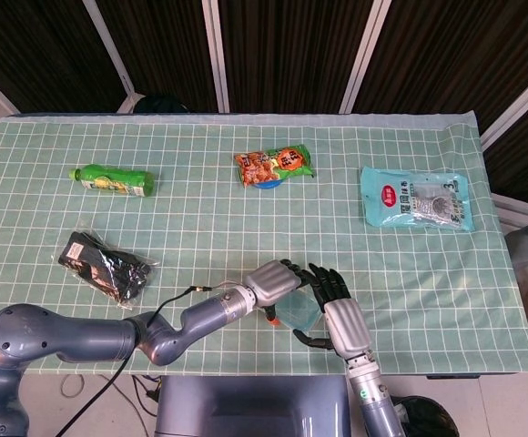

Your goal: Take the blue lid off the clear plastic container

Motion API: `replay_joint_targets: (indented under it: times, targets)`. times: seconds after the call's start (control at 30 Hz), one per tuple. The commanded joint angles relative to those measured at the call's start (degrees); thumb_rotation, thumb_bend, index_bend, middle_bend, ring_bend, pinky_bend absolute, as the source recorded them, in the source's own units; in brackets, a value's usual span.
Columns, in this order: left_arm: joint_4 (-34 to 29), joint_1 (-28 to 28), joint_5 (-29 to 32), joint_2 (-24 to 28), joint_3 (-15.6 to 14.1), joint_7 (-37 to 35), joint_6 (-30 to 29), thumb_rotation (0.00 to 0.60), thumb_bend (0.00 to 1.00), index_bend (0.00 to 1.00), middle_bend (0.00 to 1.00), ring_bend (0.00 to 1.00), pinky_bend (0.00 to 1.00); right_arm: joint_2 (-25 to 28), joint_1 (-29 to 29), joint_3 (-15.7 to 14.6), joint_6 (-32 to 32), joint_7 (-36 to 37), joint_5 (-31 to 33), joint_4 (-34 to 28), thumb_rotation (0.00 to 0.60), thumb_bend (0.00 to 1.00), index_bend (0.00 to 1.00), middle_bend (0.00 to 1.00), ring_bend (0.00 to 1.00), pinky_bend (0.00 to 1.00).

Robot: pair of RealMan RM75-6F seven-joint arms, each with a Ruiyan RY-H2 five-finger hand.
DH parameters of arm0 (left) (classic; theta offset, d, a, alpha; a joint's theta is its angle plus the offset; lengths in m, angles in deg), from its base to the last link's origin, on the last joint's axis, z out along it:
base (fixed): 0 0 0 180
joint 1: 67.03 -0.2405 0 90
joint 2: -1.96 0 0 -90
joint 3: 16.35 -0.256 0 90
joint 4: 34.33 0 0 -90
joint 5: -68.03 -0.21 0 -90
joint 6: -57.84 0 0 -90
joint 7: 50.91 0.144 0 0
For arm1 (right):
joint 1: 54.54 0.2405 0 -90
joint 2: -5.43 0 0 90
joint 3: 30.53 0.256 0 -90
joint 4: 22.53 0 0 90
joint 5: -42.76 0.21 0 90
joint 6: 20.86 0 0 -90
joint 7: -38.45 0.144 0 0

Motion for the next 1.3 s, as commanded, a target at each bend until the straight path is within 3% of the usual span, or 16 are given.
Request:
replay_joint_targets:
  times: [0.03,0.57,0.77,0.93,1.3]
  targets:
    - [-0.4,0.0,0.2,0.3,0.6,-1.1,0.8,0.6,0.11,0.3,0.33,0.33,0.42,0.0,0.4,-0.2,-0.2,0.7,-1.1,2.2,0.6,0.32,0.0,0.0,0.0,0.0]
    - [-0.8,1.1,-0.3,2.2,-0.4,-2.7,4.2,0.6,0.05,0.19,0.23,0.23,0.36,-1.7,1.3,-0.1,-1.5,4.7,-3.3,8.2,0.6,0.32,0.03,0.0,0.0,0.0]
    - [-1.0,1.7,0.5,2.5,-0.9,-2.2,3.7,0.6,0.0,0.12,0.15,0.17,0.3,-2.0,1.4,-0.1,-2.1,5.8,-3.5,9.1,0.6,0.33,0.34,0.0,0.0,0.0]
    - [-1.3,1.7,1.0,2.4,-1.2,-1.7,2.4,0.6,0.0,0.08,0.11,0.15,0.28,-2.4,1.2,0.1,-1.9,6.2,-2.4,8.9,0.6,0.41,0.56,0.04,0.0,0.0]
    - [-2.1,1.5,2.1,3.1,-1.7,-1.3,0.9,0.6,0.0,0.03,0.04,0.09,0.23,-3.0,0.8,0.4,-1.2,6.2,0.0,8.0,0.6,0.43,0.67,0.07,0.0,0.0]
